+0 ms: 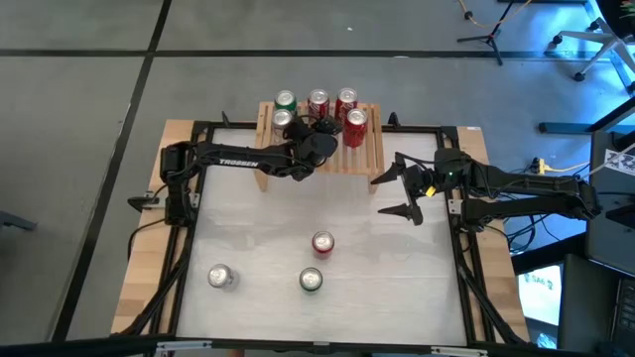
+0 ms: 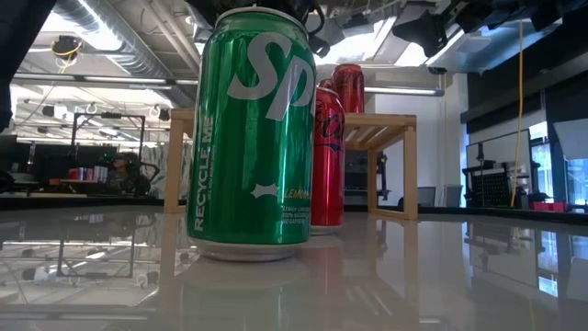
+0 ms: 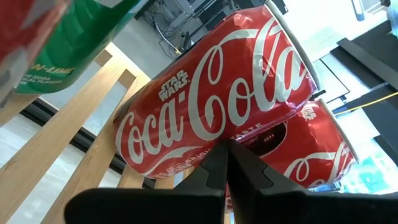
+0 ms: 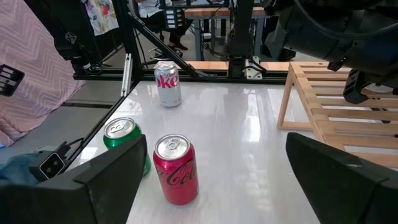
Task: Place canned beverage on shelf
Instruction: Put the red/white soda can on the shelf
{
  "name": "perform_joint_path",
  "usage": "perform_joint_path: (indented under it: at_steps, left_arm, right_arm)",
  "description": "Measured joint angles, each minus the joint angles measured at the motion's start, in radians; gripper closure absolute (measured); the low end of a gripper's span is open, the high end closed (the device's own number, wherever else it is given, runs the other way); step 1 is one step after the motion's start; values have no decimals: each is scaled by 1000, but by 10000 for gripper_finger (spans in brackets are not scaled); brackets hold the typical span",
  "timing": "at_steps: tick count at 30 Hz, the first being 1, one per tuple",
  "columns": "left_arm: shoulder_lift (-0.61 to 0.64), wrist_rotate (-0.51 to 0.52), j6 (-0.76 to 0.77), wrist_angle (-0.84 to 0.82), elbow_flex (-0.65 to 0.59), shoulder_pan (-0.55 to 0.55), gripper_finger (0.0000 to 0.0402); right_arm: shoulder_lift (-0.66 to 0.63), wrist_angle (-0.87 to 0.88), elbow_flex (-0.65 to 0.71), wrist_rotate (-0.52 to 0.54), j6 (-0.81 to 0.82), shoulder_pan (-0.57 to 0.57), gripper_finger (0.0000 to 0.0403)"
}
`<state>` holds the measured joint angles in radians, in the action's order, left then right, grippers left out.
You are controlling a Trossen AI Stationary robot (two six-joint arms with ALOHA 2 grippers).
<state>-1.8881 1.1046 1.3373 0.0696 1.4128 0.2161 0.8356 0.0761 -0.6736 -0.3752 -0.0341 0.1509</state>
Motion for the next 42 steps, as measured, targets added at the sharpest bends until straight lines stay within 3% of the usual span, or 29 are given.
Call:
perform_joint_path:
  at_steps: [20,42]
  left_arm:
    - [0,5,4,-1,0,-24,401]
    - [2,4,266,3,0,-13,402]
  right_arm:
    - [0,0,0,0,0,0,24]
    - [0,0,0,0,0,0,24]
